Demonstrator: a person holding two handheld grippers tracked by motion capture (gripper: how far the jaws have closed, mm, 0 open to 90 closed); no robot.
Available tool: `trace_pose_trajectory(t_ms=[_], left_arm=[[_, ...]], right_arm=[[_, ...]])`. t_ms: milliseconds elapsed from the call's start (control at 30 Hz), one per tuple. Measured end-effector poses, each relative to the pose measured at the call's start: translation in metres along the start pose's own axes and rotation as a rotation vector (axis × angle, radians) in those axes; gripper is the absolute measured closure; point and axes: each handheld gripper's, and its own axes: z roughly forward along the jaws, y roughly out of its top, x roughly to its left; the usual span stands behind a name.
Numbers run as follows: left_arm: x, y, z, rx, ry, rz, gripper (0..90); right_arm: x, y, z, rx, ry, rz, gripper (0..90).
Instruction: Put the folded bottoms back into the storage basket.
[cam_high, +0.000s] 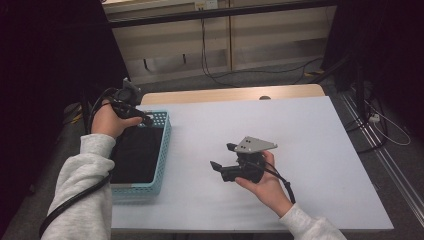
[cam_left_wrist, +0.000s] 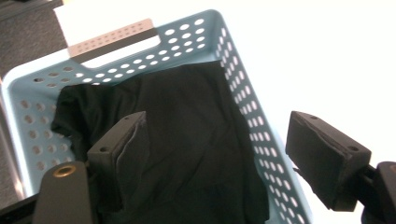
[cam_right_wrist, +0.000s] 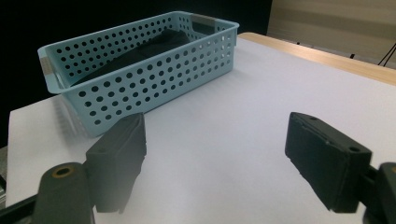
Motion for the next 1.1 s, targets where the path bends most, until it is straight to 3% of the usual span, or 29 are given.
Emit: trace_pose_trajectory(t_ms=[400,767,1100], left_arm=[[-0.022,-0.004,0.007,-0.025,-0.039,0.048,21.6],[-0.048,0.002,-0.001,-0.056,-0.06,0.116,21.6],[-0.061,0.001,0.003,-0.068,-0.084,0.136,21.2]], right_arm=[[-0.012,-0.013,-0.021,-0.002,-0.02,0.019,19.4],[-0.025,-0.026,-0.05,-0.031,-0.062,0.054,19.3],[-0.029,-0.032,-0.052,-0.019,-0.077,0.063,19.3]])
